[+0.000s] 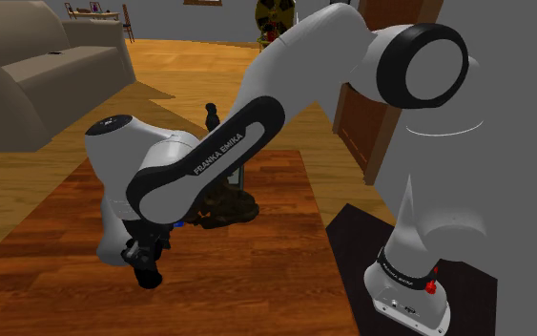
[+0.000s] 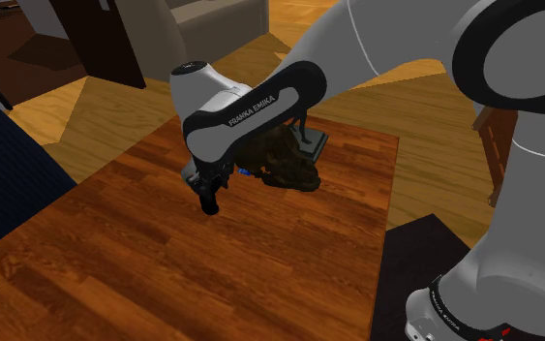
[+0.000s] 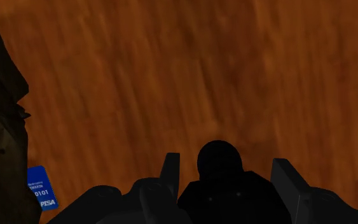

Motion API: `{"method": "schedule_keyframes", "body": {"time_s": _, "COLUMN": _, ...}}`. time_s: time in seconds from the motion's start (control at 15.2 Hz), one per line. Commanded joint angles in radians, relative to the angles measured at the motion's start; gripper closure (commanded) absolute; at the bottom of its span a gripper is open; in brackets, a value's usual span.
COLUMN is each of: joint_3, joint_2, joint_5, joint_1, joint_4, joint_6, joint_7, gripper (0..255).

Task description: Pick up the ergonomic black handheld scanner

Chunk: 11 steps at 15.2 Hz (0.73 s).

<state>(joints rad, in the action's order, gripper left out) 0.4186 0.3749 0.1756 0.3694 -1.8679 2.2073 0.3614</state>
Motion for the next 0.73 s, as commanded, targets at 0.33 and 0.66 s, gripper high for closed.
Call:
{"method": "schedule_keyframes", "body": {"time_s": 0.33, "joint_3": 0.004, "joint_2": -0.016, "joint_5": -0.009, "joint_1": -0.003, "joint_4": 0.006, "joint_6": -0.023, "joint_7": -0.005, "gripper": 255}}
{"method": "schedule_keyframes", "body": {"time_s": 0.66, "joint_3": 0.012, "joint_2": -0.048, "joint_5": -0.027, "joint_1": -0.009, "joint_4": 0.033, "joint_6": -0.078, "joint_7": -0.017, "gripper": 255}}
